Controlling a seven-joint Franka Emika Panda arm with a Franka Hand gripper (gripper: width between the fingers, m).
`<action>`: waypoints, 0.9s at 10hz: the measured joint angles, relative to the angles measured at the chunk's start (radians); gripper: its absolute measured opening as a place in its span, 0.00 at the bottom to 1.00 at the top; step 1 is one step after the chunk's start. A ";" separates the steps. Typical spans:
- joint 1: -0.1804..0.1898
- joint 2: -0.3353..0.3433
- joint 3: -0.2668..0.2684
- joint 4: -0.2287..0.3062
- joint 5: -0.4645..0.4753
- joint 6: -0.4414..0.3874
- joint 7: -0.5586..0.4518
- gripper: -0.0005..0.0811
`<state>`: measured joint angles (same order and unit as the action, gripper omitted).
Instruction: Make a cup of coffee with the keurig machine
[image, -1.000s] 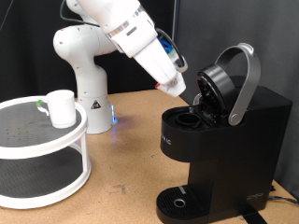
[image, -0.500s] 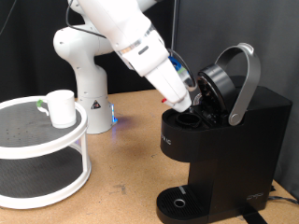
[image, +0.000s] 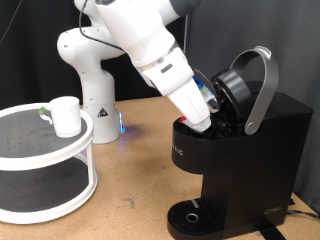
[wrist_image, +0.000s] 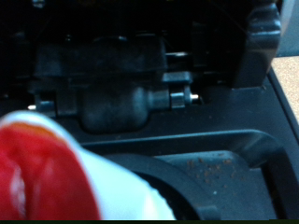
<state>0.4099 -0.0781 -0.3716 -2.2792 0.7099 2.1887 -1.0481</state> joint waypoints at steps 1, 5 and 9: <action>0.000 0.006 0.005 0.004 -0.002 0.000 0.010 0.19; 0.000 0.041 0.012 0.054 -0.065 -0.068 0.114 0.19; 0.000 0.054 0.025 0.080 -0.130 -0.081 0.168 0.19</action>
<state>0.4098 -0.0238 -0.3469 -2.1991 0.5803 2.1073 -0.8799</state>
